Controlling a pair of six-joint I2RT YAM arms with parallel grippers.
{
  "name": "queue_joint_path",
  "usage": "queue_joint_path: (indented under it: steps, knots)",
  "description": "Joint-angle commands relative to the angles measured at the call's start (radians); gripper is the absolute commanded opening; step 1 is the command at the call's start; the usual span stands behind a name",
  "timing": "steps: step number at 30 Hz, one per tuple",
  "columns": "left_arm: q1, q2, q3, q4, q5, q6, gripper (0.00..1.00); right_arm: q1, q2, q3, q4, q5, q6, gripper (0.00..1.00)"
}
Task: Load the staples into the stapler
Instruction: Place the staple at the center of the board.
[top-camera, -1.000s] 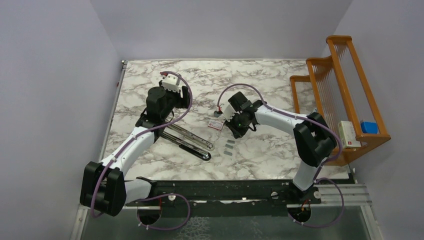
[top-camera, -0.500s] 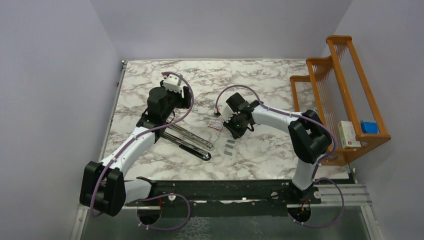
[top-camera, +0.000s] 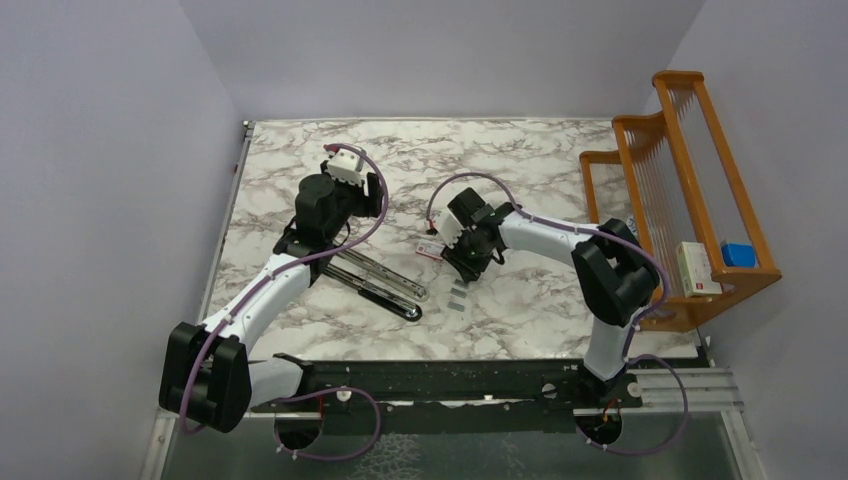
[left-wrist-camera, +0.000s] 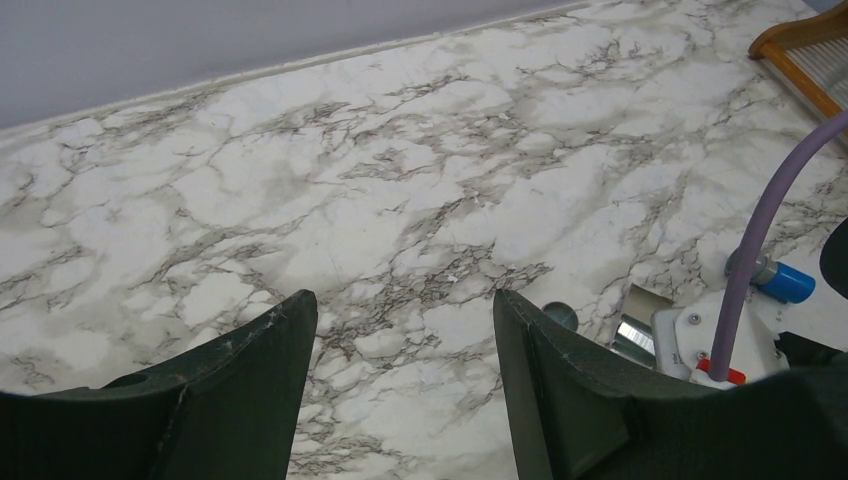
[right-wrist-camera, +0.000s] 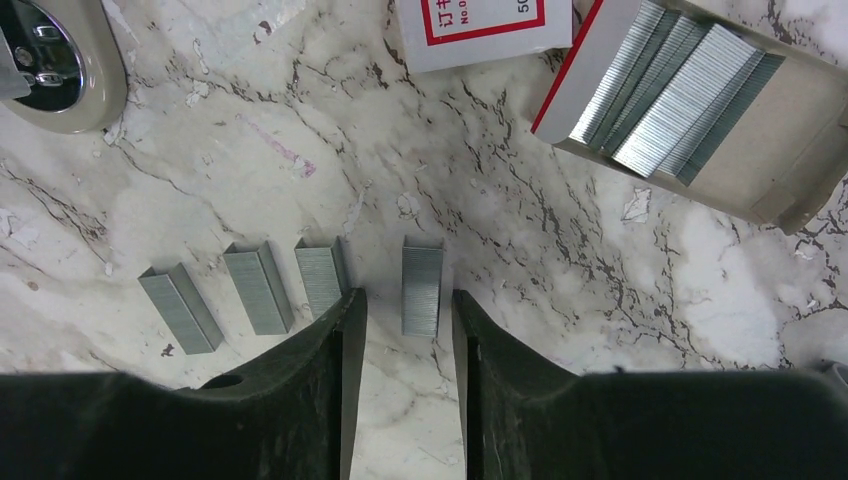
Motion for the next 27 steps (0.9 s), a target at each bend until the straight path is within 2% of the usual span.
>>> queue_joint_path:
  steps: [1,14,19,24,27]
  knots:
    - [-0.010,0.000,-0.003,0.026,-0.029,0.011,0.68,0.007,-0.010,0.019,0.004,0.029,0.004,0.41]
    - [-0.010,0.006,0.023,-0.058,-0.057,-0.006,0.68,0.007,-0.240,-0.024,0.136,0.225,0.121,0.44]
    - [-0.010,0.030,0.072,-0.149,-0.084,-0.040,0.68,0.007,-0.363,-0.123,0.310,0.260,0.266,0.45]
    - [-0.010,0.051,0.108,-0.219,-0.090,-0.083,0.68,0.006,-0.457,-0.239,0.465,0.188,0.404,0.47]
    - [-0.010,0.045,0.110,-0.233,-0.097,-0.110,0.68,0.006,-0.474,-0.266,0.490,0.244,0.493,0.47]
